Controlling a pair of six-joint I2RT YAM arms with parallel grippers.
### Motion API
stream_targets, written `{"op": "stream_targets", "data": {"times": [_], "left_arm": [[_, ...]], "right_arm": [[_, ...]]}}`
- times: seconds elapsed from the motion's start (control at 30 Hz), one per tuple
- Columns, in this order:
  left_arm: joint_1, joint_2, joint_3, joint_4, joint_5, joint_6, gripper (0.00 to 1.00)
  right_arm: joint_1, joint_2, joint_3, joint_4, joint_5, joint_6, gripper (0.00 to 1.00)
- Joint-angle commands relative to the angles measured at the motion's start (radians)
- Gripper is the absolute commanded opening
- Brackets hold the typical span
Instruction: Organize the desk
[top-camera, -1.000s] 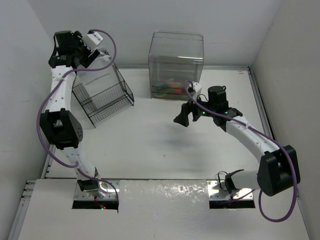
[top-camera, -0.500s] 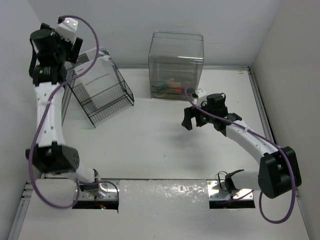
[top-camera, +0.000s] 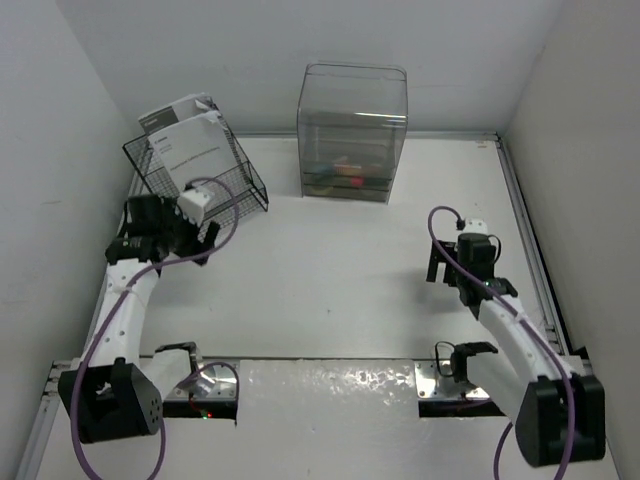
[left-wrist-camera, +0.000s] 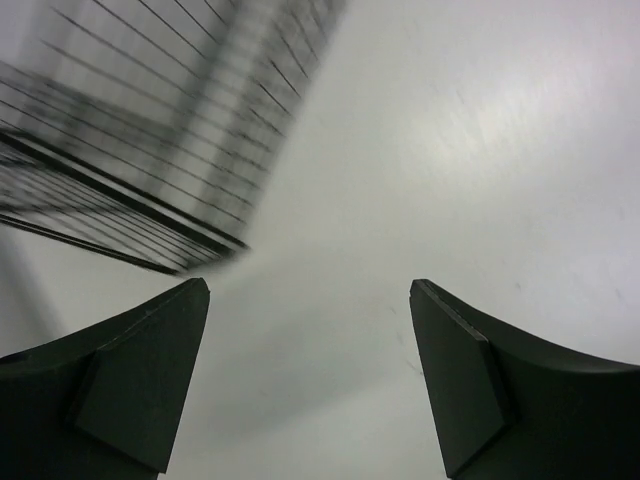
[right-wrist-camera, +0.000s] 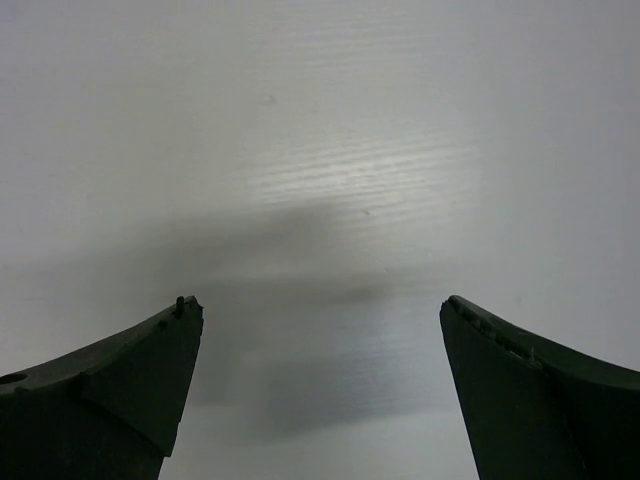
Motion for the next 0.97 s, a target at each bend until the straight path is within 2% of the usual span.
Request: {"op": "stream_targets", "data": {"times": [0.0, 0.13, 0.2, 0.33, 0.53, 0.93], "left_arm": [[-0.009, -0.117, -0.145, 0.078, 0.068, 0.031, 0.80], [-0.009, -0.131, -0.279, 0.220, -0.004, 0.038, 0.80], [-0.007, -0.131, -0.352, 0.282, -0.053, 0.015, 0.80], [-0.009, -0.114, -0.435, 0.416, -0.052, -0.031, 0.80], [-0.007, -0.117, -0.469, 0.428, -0.050, -0.025, 0.80], [-0.007, -0.093, -0.455, 0.414, -0.004, -0.028, 0.80]], "right_arm": [[0.003, -0.142, -0.066, 0.096, 0.149, 0.043, 0.99], [0.001, -0.242, -0.181, 0.153, 0.161, 0.082, 0.99], [0.003, -0.261, -0.198, 0.138, 0.206, 0.127, 0.99], [0.003, -0.282, -0.198, 0.110, 0.228, 0.179, 0.99], [0.003, -0.318, -0.202, 0.096, 0.239, 0.202, 0.99], [0.003, -0.426, -0.281, 0.188, 0.250, 0.213, 0.99]]}}
